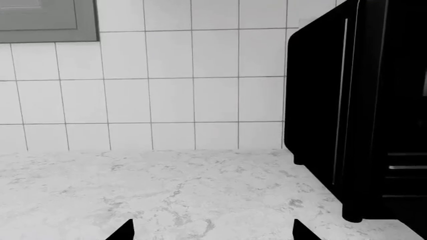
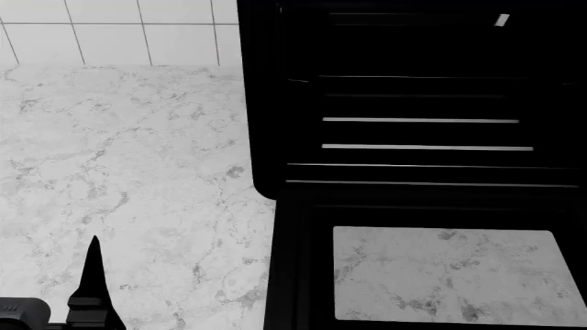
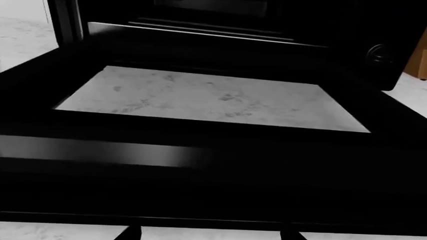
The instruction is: Close the toaster oven door.
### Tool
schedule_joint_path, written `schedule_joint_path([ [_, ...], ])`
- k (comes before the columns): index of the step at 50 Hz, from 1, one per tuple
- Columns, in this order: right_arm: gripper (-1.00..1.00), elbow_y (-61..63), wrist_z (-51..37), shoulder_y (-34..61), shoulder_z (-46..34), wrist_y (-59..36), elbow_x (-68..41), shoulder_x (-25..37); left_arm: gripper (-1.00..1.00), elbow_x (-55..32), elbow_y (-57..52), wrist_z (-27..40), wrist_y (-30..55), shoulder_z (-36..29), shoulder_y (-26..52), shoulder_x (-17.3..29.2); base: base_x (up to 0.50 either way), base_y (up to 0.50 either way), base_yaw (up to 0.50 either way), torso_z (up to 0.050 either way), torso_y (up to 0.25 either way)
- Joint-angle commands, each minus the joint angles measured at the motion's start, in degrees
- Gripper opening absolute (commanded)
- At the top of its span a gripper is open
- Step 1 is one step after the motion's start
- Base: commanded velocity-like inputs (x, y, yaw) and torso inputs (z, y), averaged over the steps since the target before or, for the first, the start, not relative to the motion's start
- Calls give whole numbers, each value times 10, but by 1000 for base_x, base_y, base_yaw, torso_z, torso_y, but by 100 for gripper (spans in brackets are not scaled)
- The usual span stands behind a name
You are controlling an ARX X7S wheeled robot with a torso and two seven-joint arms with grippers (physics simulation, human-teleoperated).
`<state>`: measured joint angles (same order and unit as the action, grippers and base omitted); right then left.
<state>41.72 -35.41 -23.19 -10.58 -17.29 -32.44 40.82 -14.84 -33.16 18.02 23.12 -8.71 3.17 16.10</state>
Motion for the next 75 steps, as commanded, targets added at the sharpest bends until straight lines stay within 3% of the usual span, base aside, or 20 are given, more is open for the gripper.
schedule_joint_path([
  [1,100,-9,3,16,-3,-5,-2,-1,100,-3,1,3,-2,-1,0,2,10,0,0,0,0],
  [18,100,-27,10,37,-8,-9,-4,-5,100,-5,3,6,-4,-4,0,6,8,0,4,0,0],
  [75,100,168,-96,117,87,-113,-104,103,100,-16,-7,19,-4,-14,3,17,12,2,7,0,0],
])
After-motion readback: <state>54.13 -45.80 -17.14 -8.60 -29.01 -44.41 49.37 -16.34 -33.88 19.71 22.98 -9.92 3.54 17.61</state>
